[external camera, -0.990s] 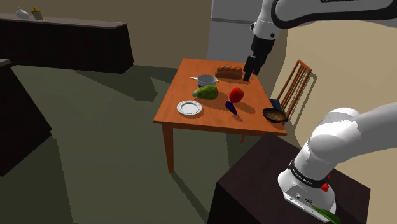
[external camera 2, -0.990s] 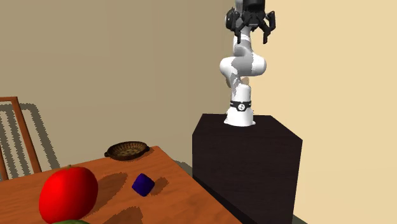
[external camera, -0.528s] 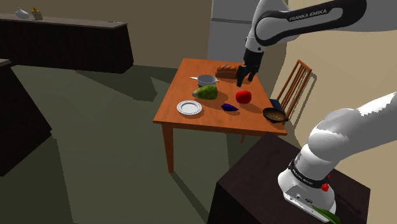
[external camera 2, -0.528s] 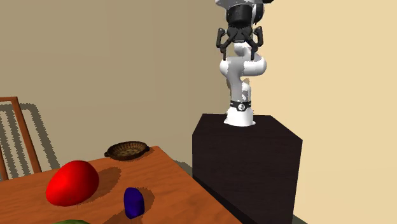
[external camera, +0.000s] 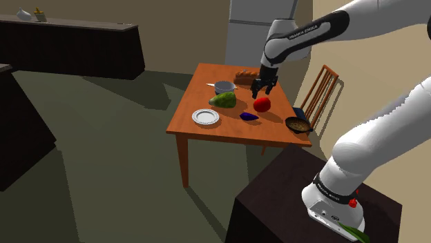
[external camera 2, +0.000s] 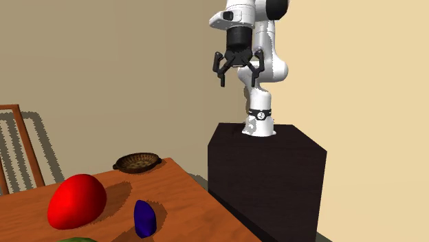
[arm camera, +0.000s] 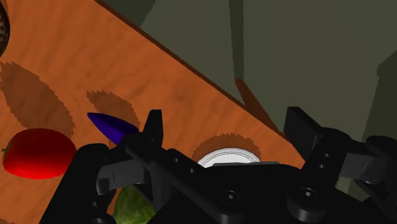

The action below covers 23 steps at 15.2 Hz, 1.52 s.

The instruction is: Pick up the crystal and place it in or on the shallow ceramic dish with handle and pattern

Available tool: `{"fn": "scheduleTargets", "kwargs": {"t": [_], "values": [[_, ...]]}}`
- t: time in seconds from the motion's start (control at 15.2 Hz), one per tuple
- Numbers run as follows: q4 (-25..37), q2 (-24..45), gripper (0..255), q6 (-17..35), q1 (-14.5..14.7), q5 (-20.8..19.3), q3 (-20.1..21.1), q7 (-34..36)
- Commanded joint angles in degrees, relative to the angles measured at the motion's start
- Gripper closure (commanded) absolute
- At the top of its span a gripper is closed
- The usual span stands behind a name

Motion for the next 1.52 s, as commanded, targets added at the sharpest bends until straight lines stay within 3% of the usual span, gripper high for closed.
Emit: {"fn": "scheduleTargets", "kwargs": {"t": [0.0,0.73,1.45], "values": [[1.26,3.98,0,2.78,-0.84,0.13,-0.91,0.49],[10.65,25.35,0,14.39,-5.10,4.40,-5.36,1.29],[24.61,45.55,0,19.71,-11.58,11.91,-6.59,0.74]]}}
